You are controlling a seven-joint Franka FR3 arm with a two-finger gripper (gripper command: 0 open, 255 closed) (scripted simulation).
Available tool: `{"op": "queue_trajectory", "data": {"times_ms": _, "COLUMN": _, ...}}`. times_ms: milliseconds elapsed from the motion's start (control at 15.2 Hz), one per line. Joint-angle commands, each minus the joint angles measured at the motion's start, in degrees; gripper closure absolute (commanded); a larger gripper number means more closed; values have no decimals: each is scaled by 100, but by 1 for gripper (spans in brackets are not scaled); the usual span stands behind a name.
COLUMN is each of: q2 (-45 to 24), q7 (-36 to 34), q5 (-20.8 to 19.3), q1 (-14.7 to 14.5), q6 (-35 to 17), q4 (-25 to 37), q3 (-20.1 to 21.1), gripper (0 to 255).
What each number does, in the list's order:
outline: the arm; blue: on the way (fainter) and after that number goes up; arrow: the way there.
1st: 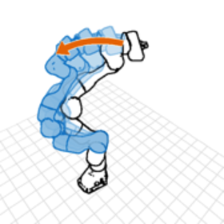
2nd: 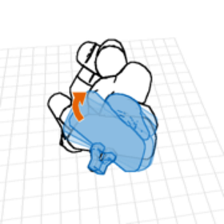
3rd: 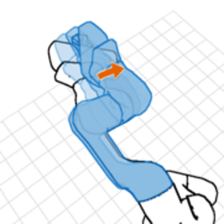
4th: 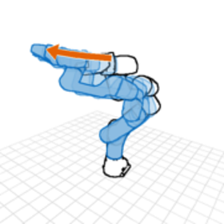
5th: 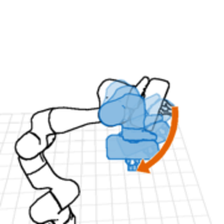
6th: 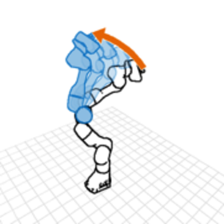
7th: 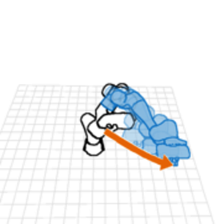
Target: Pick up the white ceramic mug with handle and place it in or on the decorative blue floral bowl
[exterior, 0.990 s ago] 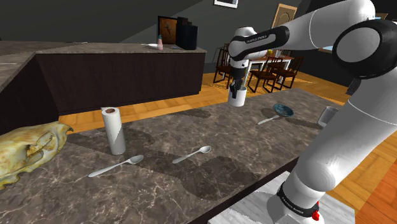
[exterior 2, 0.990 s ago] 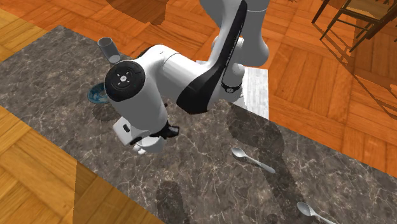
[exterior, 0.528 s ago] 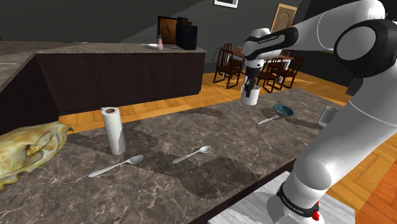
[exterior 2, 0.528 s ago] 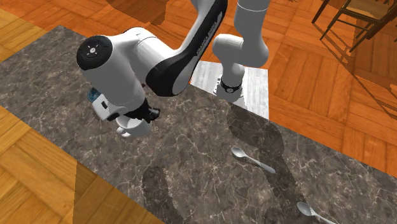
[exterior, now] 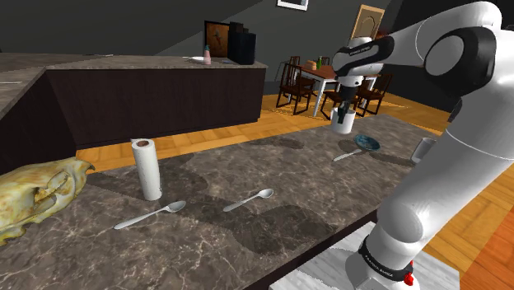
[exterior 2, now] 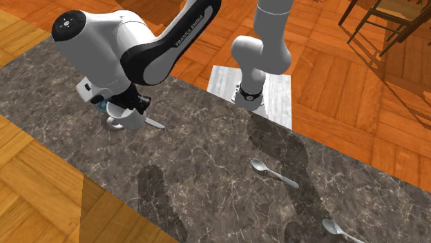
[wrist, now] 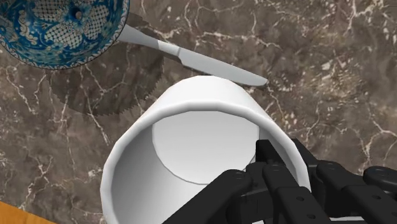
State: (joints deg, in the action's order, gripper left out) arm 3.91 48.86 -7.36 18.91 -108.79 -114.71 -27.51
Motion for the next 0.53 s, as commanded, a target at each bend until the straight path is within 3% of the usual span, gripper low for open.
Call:
{"op": "queue_trajectory", "data": {"times_ms": 0, "q2": -149, "q7": 321, "q5": 52, "q1": 126, "q6": 9, "q4": 173, "q3": -158, "gripper": 255}}
{"op": "queue_trajectory", "data": {"times_ms": 462, "q2": -867, "q7": 1481, "q5": 430, "q1": 649, "q6": 81, "q4": 960, "q3": -663, "gripper": 255}}
